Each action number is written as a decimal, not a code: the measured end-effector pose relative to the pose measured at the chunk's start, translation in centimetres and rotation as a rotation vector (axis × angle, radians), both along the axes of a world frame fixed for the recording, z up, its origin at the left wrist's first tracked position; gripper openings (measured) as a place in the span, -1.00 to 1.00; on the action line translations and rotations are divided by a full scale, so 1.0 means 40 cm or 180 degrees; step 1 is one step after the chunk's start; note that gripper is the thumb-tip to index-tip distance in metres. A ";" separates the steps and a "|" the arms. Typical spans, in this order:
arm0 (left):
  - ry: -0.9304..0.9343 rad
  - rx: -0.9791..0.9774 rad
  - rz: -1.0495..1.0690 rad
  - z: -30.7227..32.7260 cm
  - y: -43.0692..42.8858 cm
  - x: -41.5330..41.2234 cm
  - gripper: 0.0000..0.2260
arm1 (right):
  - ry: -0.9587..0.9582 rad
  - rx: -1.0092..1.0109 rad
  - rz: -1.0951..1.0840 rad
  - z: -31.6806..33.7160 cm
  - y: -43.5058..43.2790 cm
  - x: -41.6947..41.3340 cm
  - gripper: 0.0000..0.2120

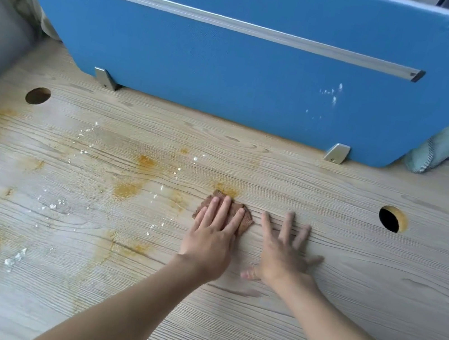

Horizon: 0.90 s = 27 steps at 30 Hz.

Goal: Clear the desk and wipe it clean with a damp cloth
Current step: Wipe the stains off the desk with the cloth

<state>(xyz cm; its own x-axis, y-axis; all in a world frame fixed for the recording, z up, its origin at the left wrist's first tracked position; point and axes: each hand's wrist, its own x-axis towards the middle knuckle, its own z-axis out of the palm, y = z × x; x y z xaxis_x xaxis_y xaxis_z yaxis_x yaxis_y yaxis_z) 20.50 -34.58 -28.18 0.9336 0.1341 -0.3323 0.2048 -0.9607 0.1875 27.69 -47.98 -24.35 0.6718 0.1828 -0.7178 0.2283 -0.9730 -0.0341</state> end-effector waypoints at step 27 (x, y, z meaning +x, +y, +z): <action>-0.0058 -0.0029 0.0231 -0.001 0.101 0.150 -0.50 | -0.0111 0.0006 -0.0021 0.002 -0.011 0.129 0.26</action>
